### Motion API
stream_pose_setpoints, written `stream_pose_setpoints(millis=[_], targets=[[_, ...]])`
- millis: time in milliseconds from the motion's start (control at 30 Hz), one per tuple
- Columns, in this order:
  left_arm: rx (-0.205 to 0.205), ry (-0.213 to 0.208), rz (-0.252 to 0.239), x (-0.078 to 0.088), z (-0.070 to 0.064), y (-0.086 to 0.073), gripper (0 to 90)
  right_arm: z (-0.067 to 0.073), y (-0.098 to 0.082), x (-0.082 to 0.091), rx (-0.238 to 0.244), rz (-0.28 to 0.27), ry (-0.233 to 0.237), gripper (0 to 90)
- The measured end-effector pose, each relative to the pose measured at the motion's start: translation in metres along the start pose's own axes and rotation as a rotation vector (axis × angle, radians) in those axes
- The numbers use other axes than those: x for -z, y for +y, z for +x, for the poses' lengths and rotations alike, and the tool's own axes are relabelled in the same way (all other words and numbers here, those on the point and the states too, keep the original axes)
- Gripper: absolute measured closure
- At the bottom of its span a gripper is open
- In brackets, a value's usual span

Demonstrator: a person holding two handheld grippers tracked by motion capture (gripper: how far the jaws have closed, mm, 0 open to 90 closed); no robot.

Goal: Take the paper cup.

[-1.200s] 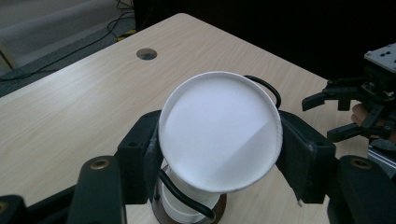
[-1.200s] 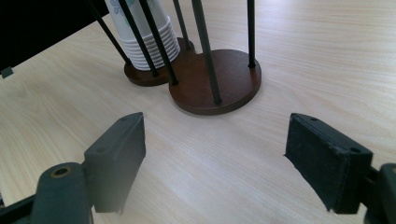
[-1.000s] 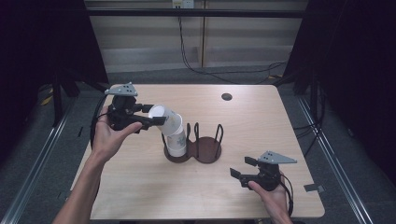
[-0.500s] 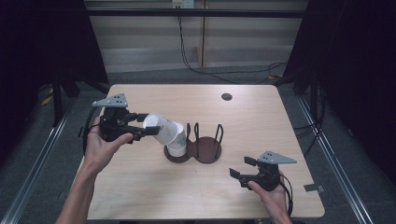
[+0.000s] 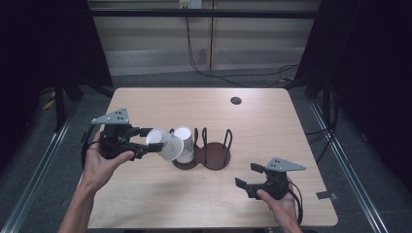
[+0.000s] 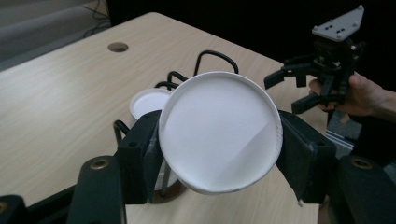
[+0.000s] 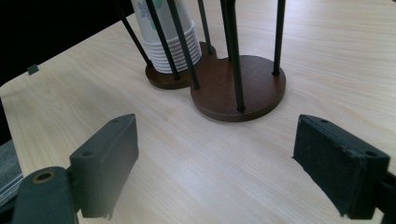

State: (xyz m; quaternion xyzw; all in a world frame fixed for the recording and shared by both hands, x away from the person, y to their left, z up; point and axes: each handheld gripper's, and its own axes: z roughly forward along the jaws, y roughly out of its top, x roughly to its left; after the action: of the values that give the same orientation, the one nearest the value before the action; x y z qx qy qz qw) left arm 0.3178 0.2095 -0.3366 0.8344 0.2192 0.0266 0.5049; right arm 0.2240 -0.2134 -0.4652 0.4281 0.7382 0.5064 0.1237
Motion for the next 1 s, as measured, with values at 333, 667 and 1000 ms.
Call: stream_pose_setpoints(millis=[333, 667, 1000], targets=[[-0.014, -0.03, 0.04, -0.014, -0.009, -0.013, 37.0, 0.017, 0.011, -0.009, 0.055, 0.014, 0.065, 13.7], [-0.012, -0.059, 0.083, -0.025, -0.011, -0.028, 36.7, 0.04, 0.027, -0.024, 0.116, 0.016, 0.162, 14.3], [-0.038, -0.094, 0.078, -0.033, -0.02, -0.033, 36.6, 0.06, 0.049, -0.037, 0.192, 0.006, 0.225, 14.3]])
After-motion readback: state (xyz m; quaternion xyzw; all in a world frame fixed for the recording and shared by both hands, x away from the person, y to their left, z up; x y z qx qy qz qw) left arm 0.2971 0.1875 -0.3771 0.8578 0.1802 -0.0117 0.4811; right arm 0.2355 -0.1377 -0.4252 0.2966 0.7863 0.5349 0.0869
